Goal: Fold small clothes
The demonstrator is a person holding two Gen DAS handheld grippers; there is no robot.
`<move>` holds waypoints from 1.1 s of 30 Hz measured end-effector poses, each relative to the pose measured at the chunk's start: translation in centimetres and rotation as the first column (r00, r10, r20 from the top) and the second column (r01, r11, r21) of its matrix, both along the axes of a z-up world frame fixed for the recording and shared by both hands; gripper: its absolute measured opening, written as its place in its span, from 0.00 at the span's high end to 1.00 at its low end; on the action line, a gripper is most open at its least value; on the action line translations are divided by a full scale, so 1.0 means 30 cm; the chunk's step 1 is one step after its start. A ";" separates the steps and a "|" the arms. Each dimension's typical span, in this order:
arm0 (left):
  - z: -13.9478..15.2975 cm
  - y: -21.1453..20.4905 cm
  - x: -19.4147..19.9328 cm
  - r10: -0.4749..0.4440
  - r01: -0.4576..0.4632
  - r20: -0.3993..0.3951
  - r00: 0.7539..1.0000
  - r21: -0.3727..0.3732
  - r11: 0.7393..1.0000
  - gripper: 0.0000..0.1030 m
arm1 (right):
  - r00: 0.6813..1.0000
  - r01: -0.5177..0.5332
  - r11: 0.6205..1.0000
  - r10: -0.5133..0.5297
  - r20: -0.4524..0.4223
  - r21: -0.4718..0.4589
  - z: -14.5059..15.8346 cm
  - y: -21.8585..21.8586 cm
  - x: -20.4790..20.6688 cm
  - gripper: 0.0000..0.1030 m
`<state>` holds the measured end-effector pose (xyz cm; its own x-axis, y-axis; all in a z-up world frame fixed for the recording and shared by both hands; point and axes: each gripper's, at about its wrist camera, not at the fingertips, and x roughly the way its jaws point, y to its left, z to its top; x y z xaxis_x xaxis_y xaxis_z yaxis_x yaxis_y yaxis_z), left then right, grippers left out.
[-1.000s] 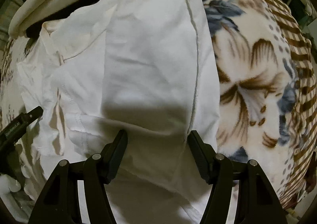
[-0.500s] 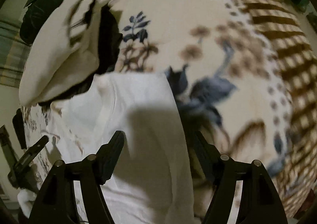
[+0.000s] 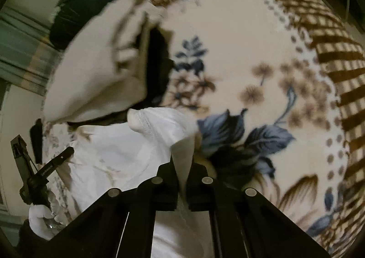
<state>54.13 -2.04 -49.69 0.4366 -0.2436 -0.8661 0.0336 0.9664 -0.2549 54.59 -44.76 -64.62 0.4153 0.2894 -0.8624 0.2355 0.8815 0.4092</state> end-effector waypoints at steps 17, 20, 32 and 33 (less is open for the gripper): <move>-0.074 0.255 -0.574 0.023 -0.040 -0.176 0.984 -0.094 0.995 0.88 | 0.973 -0.199 0.980 0.198 -0.117 0.006 -0.039 0.162 -0.719 0.91; -0.088 0.299 -0.651 0.041 -0.069 -0.219 0.975 -0.122 0.990 0.71 | 0.961 -0.197 0.978 0.206 -0.187 0.066 -0.100 0.137 -0.780 0.62; -0.055 0.382 -0.437 0.138 -0.206 -0.207 0.968 -0.352 0.913 0.54 | 0.990 0.094 0.969 -0.065 -0.129 0.229 -0.142 -0.028 -0.612 0.27; -0.055 0.372 -0.418 0.121 -0.191 -0.203 0.972 -0.369 0.910 0.52 | 0.988 0.071 0.970 -0.036 -0.149 0.233 -0.173 -0.012 -0.576 0.27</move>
<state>41.58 9.12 -51.36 0.3497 -0.5123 -0.7844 -0.1871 0.7822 -0.5943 37.31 -45.13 -69.82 0.3139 0.4733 -0.8231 0.3506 0.7478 0.5638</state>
